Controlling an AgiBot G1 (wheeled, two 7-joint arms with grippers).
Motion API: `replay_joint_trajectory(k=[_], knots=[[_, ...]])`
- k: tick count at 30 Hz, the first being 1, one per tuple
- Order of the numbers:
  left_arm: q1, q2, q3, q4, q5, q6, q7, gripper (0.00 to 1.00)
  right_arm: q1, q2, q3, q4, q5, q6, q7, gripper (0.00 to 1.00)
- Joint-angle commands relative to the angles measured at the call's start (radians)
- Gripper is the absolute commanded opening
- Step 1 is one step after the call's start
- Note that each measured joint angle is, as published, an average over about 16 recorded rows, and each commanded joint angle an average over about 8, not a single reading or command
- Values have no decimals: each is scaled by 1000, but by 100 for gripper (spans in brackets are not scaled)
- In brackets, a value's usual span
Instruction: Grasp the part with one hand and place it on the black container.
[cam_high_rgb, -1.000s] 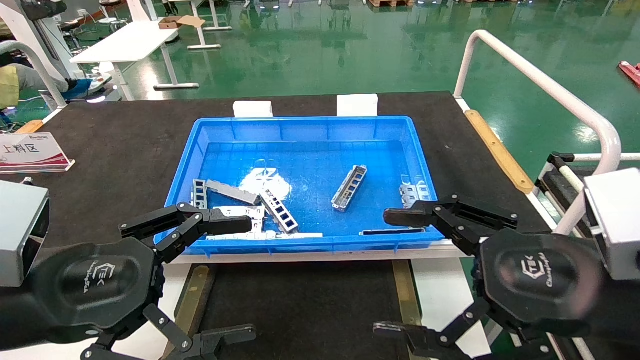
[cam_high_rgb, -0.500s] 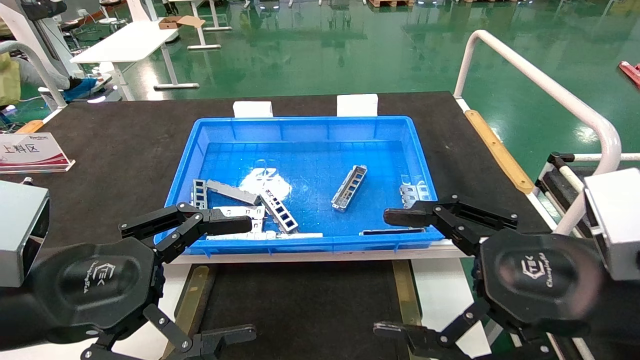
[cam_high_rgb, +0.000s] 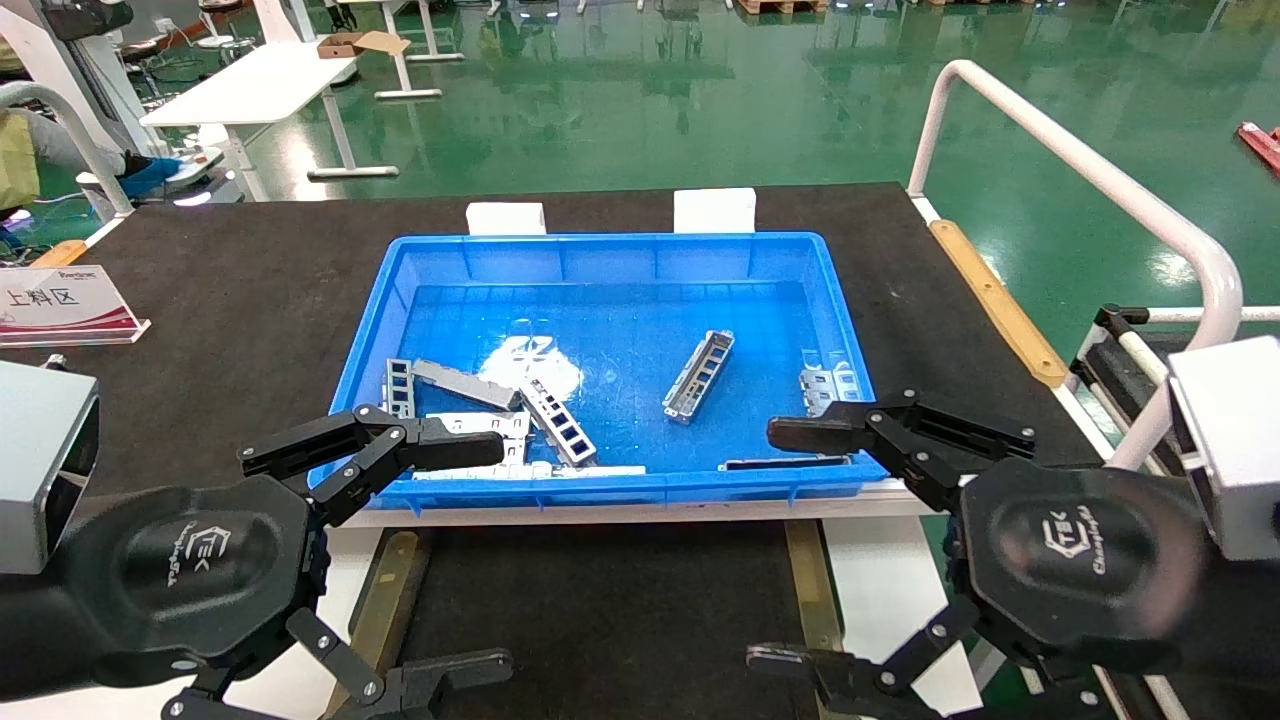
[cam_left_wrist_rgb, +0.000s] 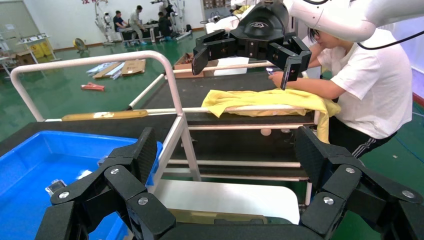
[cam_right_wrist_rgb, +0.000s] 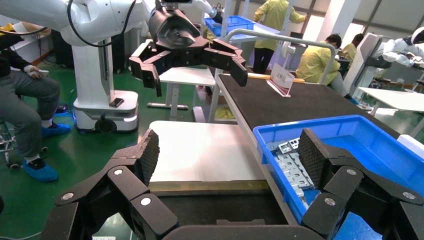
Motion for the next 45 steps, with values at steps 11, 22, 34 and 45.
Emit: replay_joint_trajectory(k=[11, 22, 34, 45], knots=[[-7, 9, 3, 7, 18, -20, 7, 100, 0, 0, 0, 0, 0, 0, 0, 100], [-44, 61, 26, 34, 114, -109, 39, 100, 1, 0, -1, -1, 0, 0, 0, 100], [-108, 211, 108, 34, 305, -293, 41, 100, 1, 0, -1, -1, 0, 0, -1, 100], [-187, 404, 215, 111, 529, -514, -23, 100, 1, 0, -1, -1, 1, 0, -1, 100]])
